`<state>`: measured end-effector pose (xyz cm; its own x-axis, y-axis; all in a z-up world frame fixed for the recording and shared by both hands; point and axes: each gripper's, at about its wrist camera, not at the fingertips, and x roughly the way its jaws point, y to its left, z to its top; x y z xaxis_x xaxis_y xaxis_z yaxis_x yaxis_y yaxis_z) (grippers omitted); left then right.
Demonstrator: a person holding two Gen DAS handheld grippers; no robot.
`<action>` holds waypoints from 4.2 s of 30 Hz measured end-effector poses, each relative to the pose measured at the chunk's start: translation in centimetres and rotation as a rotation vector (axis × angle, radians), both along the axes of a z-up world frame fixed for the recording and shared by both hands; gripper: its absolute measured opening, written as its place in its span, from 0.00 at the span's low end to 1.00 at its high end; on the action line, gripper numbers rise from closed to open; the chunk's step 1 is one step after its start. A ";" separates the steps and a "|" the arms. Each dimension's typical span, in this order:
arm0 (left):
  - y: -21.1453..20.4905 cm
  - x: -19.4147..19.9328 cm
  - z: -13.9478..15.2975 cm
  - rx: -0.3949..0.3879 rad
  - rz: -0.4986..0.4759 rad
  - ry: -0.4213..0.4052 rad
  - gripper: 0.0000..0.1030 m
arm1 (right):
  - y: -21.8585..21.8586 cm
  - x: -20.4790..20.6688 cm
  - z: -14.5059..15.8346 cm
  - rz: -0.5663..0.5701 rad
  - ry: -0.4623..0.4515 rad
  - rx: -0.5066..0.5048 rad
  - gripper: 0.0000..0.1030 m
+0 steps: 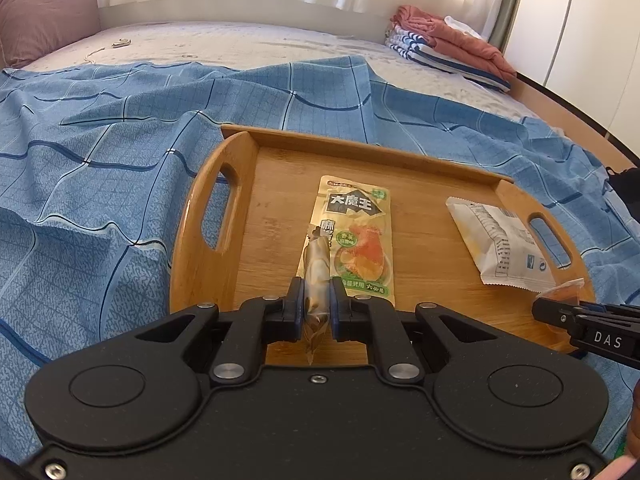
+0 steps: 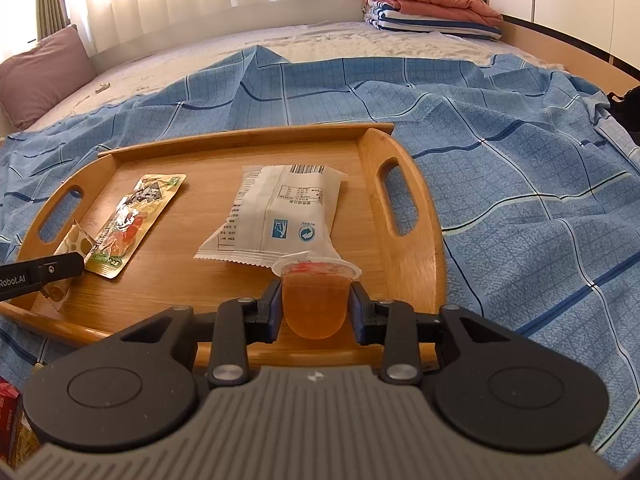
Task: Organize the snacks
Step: 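Carry the sausage with the left tool while the right tool carries the jelly cup onto the tray, then open both tools to drop the sausage and jelly cup on the tray, withdraw, then grasp the red chocolate bar with the left tool while the right tool grasps the green pea bag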
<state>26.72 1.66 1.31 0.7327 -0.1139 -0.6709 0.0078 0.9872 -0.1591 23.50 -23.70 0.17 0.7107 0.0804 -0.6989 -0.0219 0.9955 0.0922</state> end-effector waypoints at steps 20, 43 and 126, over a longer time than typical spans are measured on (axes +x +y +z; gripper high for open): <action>-0.4 -0.3 -0.2 0.031 -0.011 -0.012 0.18 | 0.1 -0.1 -0.1 0.004 -0.005 -0.011 0.39; 0.3 -4.0 2.3 0.055 -0.038 -0.069 0.89 | -0.3 -1.8 1.6 0.018 -0.046 0.018 0.81; 1.6 -20.8 0.9 0.080 -0.059 -0.167 0.22 | -2.2 -20.0 -0.7 0.054 -0.183 -0.114 0.58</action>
<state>5.88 3.27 2.26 0.8283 -0.1114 -0.5491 0.0860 0.9937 -0.0718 3.48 -25.93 -0.53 0.8234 0.0499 -0.5653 -0.0816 0.9962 -0.0309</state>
